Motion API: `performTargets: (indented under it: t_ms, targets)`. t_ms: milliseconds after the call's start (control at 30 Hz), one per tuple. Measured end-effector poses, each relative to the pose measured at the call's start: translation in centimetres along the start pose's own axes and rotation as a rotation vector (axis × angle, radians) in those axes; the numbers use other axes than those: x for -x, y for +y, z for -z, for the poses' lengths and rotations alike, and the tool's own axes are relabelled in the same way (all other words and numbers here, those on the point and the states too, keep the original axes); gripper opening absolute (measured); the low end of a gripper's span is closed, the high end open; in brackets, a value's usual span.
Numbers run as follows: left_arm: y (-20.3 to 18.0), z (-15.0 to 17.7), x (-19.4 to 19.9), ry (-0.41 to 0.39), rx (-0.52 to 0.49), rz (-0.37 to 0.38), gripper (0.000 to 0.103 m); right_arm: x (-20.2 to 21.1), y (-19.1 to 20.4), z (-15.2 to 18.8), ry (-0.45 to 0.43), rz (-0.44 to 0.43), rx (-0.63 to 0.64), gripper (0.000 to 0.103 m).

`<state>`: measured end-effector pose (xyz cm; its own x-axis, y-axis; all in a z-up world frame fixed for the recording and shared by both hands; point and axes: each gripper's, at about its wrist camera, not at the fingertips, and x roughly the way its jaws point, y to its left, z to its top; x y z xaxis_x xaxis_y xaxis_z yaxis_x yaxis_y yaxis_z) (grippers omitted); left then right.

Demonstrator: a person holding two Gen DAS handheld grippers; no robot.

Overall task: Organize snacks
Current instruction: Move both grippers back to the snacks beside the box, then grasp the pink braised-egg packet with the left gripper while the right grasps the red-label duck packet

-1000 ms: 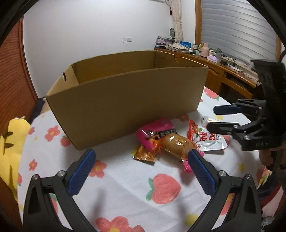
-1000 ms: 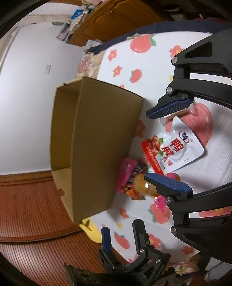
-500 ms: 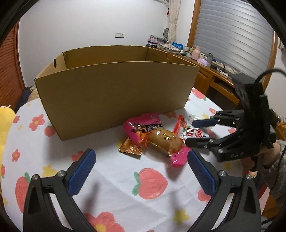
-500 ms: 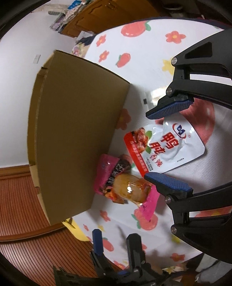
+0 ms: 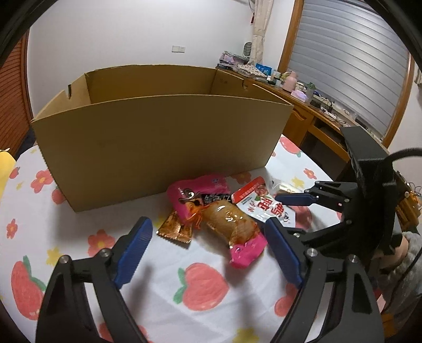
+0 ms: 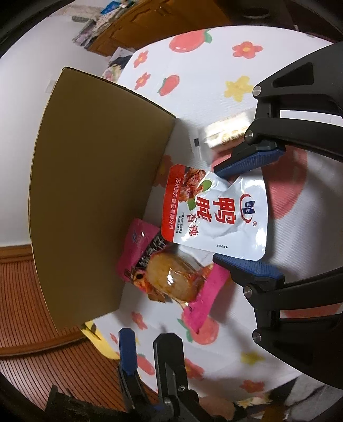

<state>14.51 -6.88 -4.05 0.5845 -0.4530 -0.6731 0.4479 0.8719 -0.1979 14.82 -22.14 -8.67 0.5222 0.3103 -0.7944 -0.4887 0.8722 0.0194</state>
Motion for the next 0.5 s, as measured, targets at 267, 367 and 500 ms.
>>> performTargets:
  t_ms: [267,367,500]
  targets:
    - [-0.7,-0.1,-0.8,0.009,0.006,0.004,0.086,-0.7,0.2,-0.7,0.007,0.046,0.005,0.069]
    - [-0.7,0.0,-1.1,0.017,0.011,0.009,0.077,-0.8,0.1,-0.7,0.005,0.044,0.000,0.069]
    - [-1.0,-0.1,-1.6,0.027,0.011,0.008,0.076,-0.7,0.0,-0.8,0.014,0.026,-0.002,0.061]
